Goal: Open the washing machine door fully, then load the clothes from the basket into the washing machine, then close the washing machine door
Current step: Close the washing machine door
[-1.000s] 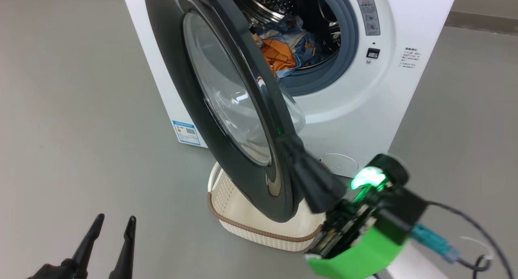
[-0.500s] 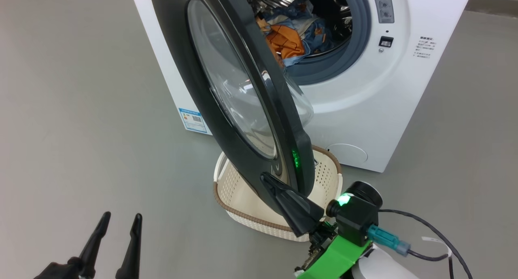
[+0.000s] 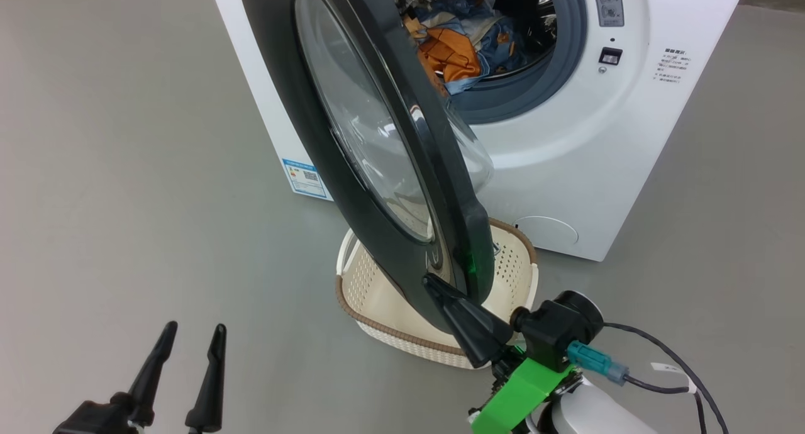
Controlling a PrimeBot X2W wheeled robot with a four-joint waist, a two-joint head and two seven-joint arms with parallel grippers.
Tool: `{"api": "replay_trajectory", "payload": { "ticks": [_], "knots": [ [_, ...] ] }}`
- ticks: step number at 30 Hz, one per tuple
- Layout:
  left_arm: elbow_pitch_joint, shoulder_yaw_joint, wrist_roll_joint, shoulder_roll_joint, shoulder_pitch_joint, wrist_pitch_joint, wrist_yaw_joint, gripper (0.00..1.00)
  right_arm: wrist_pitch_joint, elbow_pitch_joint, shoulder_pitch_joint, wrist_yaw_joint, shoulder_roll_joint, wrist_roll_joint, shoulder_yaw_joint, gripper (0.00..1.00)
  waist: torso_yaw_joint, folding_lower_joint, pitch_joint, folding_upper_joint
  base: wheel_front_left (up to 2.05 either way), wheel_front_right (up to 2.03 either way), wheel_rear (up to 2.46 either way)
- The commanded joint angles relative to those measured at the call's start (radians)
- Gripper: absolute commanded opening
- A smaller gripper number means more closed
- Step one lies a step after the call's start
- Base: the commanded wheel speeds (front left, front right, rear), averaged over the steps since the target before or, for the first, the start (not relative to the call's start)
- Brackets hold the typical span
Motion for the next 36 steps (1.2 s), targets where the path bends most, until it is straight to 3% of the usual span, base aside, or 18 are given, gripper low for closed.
{"api": "replay_trajectory", "payload": {
  "ticks": [1,20,36],
  "knots": [
    [-0.024,0.033,0.002,0.012,-0.042,-0.009,0.001,1.00,-0.005,-0.011,-0.022,0.005,0.016,0.013,0.002,0.00,-0.001,-0.0001,0.003,-0.0001,0.00,0.00,0.00],
    [-0.042,0.025,-0.005,0.006,-0.081,-0.009,0.001,1.00,-0.005,0.025,-0.056,0.005,0.019,-0.011,-0.105,0.00,-0.039,-0.0001,0.068,-0.0001,0.00,0.00,0.00],
    [-0.075,0.000,-0.032,-0.008,-0.187,-0.009,0.001,1.00,-0.005,0.062,-0.221,0.005,-0.001,-0.086,-0.255,0.00,-0.052,-0.0001,0.226,-0.0001,0.00,0.00,0.00]
  ]
}}
